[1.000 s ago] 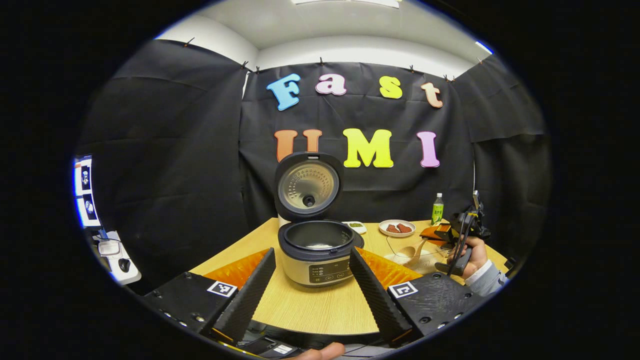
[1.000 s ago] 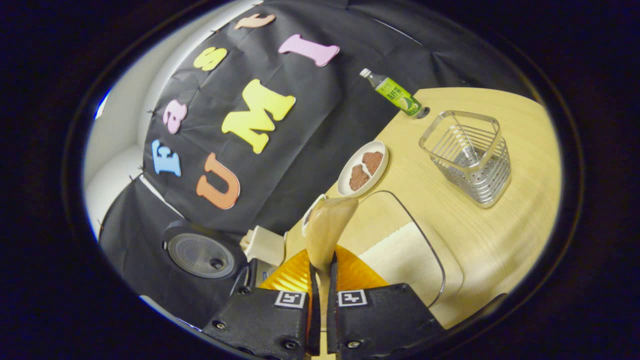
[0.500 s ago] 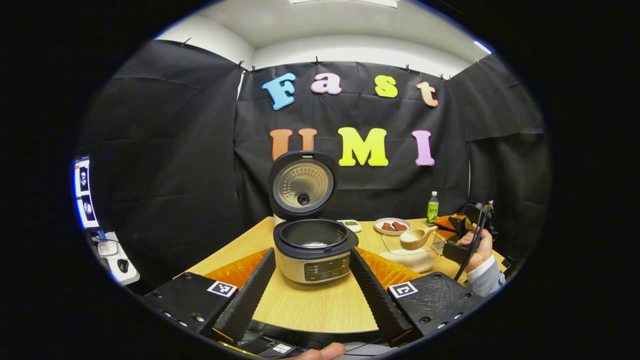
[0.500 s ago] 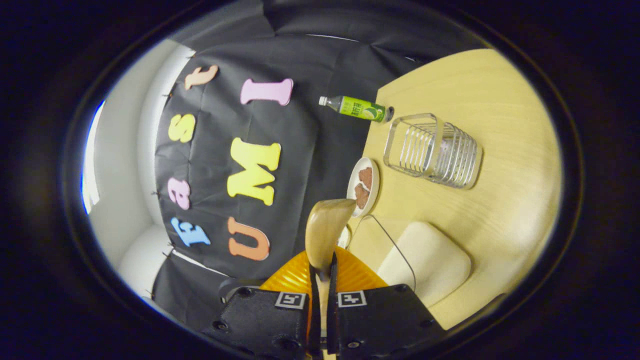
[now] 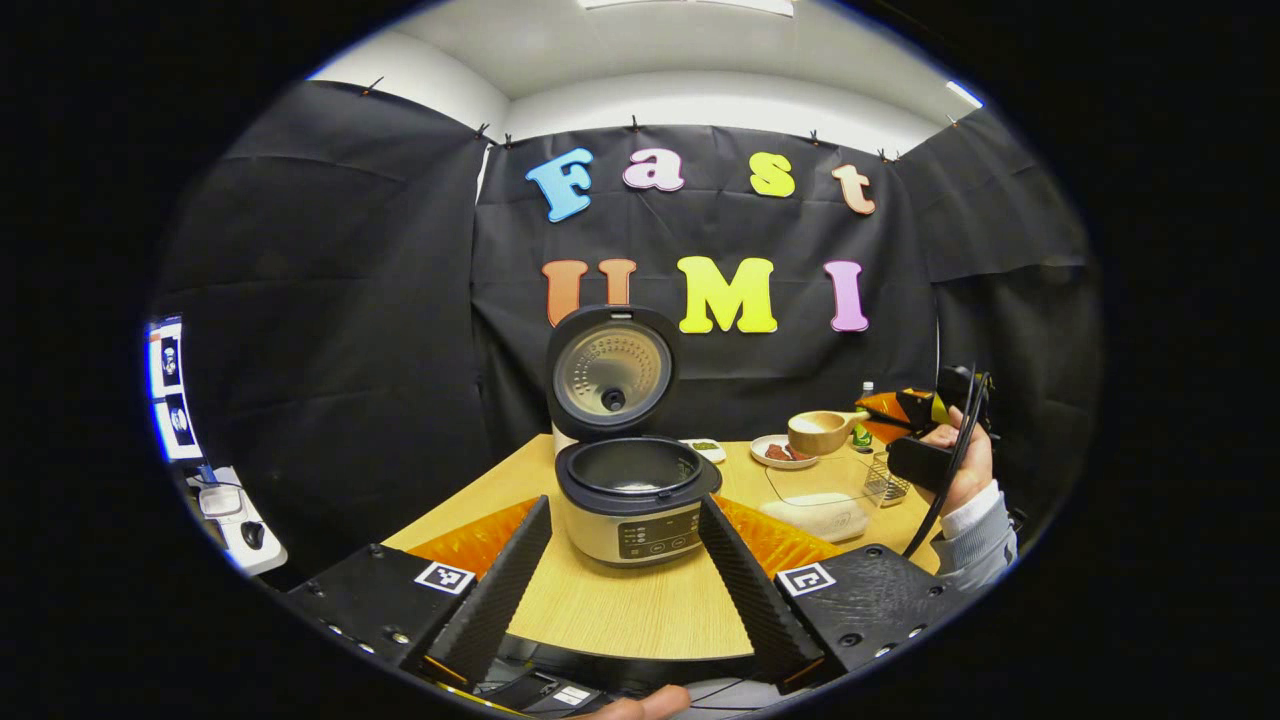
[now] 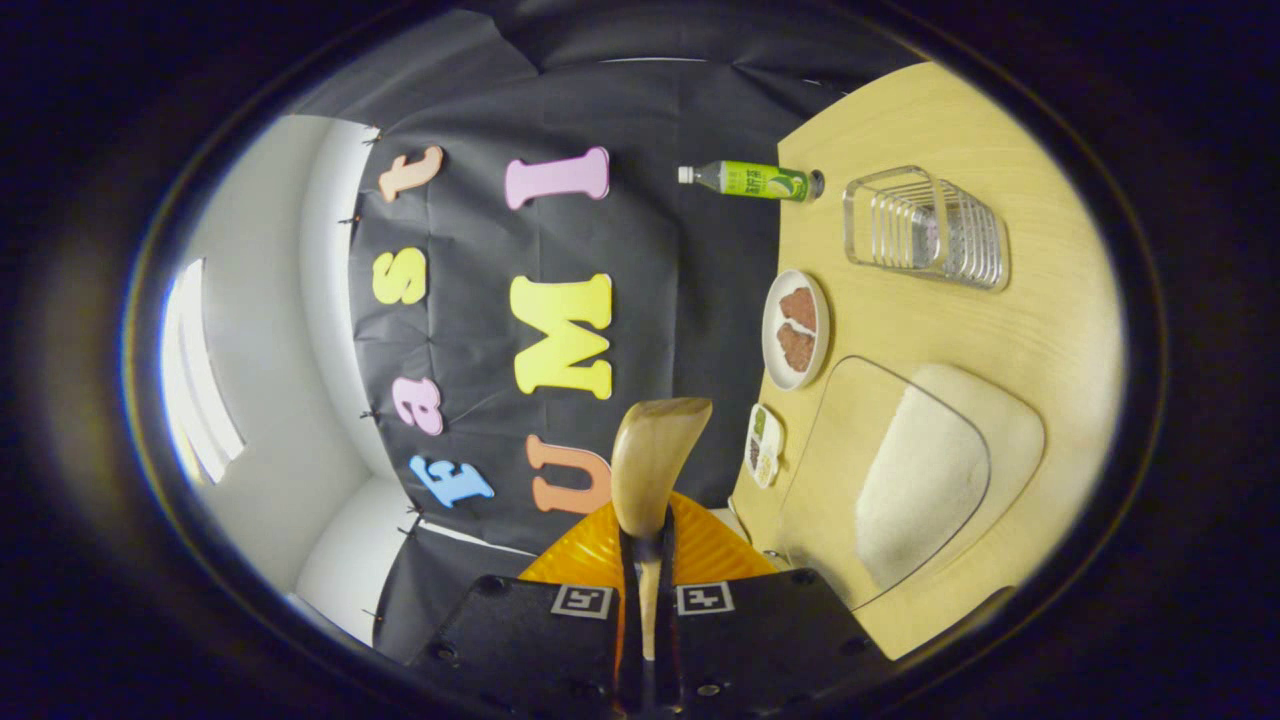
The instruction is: Close the left gripper, press the button to open the rice cooker; take a wooden spoon from the chopstick holder with the right hand, scoop a spoonful of rice and pour it into the rice cooker, then put the wooden spoon back into the chopstick holder.
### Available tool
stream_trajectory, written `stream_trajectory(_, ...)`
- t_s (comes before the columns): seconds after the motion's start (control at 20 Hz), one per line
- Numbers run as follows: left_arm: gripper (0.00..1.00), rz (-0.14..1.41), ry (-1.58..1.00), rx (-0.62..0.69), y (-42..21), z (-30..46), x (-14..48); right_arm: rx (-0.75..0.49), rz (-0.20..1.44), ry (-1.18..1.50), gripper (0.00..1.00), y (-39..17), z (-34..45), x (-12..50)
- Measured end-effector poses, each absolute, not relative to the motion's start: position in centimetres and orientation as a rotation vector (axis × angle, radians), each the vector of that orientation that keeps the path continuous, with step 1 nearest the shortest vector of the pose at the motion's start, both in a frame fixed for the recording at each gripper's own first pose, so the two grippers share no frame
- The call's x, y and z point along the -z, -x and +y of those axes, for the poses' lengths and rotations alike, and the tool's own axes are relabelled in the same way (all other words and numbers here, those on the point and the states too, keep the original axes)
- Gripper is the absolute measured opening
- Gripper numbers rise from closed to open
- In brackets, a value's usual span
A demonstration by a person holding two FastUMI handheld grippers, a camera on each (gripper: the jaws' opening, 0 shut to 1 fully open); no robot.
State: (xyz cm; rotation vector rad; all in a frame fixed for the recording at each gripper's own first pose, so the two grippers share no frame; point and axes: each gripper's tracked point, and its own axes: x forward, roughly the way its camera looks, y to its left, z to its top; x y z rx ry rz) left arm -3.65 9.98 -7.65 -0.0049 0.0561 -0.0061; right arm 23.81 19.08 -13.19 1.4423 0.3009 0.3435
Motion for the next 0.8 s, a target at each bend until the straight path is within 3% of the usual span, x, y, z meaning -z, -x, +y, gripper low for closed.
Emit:
stream_trajectory(0.35, 0.94, 0.061, 0.035, -0.031, 4.8, 12.4, 7.9, -0.433, 0.332, -1.314, 0.1, -24.5, 28.6, 9.1)
stream_trajectory(0.8, 0.95, 0.039, 0.074, -0.066, 6.4, 13.9, 6.5, -0.437, 0.311, -1.044, 0.11, -27.4, 37.1, 7.0)
